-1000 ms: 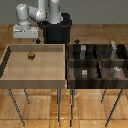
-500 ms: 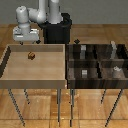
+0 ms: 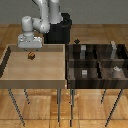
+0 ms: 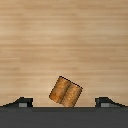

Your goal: Place the loaf of bread into the appropriate compartment.

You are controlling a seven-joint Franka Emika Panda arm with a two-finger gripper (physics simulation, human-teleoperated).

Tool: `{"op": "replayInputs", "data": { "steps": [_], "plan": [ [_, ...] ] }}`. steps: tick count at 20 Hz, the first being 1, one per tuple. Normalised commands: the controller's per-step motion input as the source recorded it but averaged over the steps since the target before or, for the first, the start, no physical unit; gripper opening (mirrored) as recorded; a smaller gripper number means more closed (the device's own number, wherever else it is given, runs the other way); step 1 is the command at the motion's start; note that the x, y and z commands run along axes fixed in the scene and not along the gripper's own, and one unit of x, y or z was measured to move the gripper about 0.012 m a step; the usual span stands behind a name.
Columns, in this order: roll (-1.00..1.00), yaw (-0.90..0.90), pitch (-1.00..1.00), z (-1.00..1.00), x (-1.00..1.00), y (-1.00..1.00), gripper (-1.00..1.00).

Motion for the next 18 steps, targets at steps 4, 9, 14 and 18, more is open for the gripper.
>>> {"op": "replayInputs", "data": {
  "steps": [4, 9, 14, 18],
  "plan": [
    [0.00, 0.00, 0.00, -1.00, 0.00, 0.00, 1.00],
    [0.00, 0.00, 0.00, -0.40, 0.00, 0.00, -1.00],
    [0.00, 0.00, 0.00, 0.40, 0.00, 0.00, -1.00],
    [0.00, 0.00, 0.00, 1.00, 0.00, 0.00, -1.00]
  ]
}}
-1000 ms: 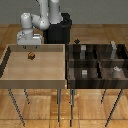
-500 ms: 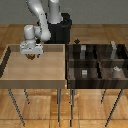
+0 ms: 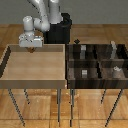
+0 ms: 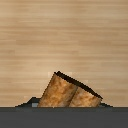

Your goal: Place the loaf of bread into the appropriate compartment.

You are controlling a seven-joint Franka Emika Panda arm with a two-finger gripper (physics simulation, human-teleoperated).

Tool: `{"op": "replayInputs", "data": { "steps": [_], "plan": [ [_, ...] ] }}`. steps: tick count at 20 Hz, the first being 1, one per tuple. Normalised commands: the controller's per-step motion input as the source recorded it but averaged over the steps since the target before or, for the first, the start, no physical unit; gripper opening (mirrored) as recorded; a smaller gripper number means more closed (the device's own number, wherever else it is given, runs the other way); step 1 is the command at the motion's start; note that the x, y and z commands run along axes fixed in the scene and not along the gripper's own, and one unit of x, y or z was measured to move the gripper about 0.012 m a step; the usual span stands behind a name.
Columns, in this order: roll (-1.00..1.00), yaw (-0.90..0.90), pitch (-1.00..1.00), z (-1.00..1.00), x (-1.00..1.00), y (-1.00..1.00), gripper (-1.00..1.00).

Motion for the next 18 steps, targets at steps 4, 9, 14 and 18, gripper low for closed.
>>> {"op": "replayInputs", "data": {
  "steps": [4, 9, 14, 18],
  "plan": [
    [0.00, 0.00, 0.00, 1.00, 0.00, 0.00, -1.00],
    [0.00, 0.00, 0.00, 0.60, 0.00, 0.25, -1.00],
    [0.00, 0.00, 0.00, 0.00, 0.00, 1.00, -1.00],
    [0.00, 0.00, 0.00, 0.00, 0.00, 1.00, -1.00]
  ]
}}
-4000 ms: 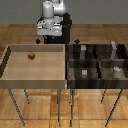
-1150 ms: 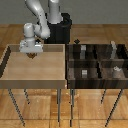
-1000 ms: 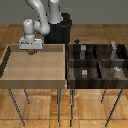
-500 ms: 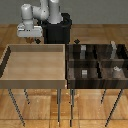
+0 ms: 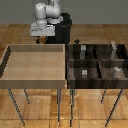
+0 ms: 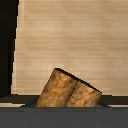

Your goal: Place the loaf of bread into the appropriate compartment.

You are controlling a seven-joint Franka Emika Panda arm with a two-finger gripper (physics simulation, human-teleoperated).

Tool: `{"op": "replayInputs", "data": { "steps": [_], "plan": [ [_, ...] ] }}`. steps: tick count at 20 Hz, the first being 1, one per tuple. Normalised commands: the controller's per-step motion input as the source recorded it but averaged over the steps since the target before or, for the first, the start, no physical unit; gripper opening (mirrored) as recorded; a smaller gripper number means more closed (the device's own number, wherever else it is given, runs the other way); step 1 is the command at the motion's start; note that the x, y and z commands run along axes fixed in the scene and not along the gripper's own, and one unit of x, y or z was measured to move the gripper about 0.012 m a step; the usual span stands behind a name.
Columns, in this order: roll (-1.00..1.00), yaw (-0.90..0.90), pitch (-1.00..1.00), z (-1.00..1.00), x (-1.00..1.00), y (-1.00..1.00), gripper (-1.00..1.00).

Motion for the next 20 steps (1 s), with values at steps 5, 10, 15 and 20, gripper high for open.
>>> {"op": "replayInputs", "data": {
  "steps": [5, 10, 15, 20],
  "plan": [
    [0.00, 0.00, 0.00, 0.00, 0.00, 1.00, -1.00],
    [0.00, 0.00, 0.00, 0.00, 0.00, 1.00, -1.00],
    [0.00, 0.00, 0.00, 0.00, 0.00, 1.00, -1.00],
    [0.00, 0.00, 0.00, 0.00, 0.00, 1.00, -1.00]
  ]
}}
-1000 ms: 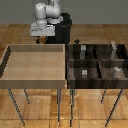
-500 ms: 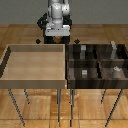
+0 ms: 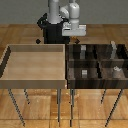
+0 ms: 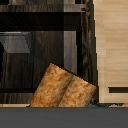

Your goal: Place the loaf of bread into the appropriate compartment.

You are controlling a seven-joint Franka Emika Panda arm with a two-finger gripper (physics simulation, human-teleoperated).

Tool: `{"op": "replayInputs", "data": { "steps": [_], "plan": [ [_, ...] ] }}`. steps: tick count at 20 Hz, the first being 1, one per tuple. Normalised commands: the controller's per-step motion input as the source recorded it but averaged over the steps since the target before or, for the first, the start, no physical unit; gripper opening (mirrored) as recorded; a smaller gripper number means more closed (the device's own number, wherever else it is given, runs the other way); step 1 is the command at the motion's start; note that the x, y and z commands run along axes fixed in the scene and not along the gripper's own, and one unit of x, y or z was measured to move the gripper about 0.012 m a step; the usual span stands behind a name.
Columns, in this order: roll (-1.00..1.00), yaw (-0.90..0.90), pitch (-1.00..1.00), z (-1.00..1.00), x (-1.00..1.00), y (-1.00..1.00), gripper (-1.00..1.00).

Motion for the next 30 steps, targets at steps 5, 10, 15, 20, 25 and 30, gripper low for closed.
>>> {"op": "replayInputs", "data": {
  "steps": [5, 10, 15, 20, 25, 30],
  "plan": [
    [0.00, 0.00, 0.00, 0.00, 0.40, 0.60, -1.00],
    [0.00, 0.00, 0.00, 0.00, 1.00, 0.00, -1.00],
    [0.00, 0.00, 0.00, 0.00, 1.00, 0.00, -1.00],
    [0.00, 0.00, 0.00, 0.00, 1.00, 0.00, -1.00],
    [0.00, 0.00, 0.00, 0.00, 1.00, 0.00, -1.00],
    [0.00, 0.00, 0.00, 0.00, 0.60, 0.00, 1.00]
  ]
}}
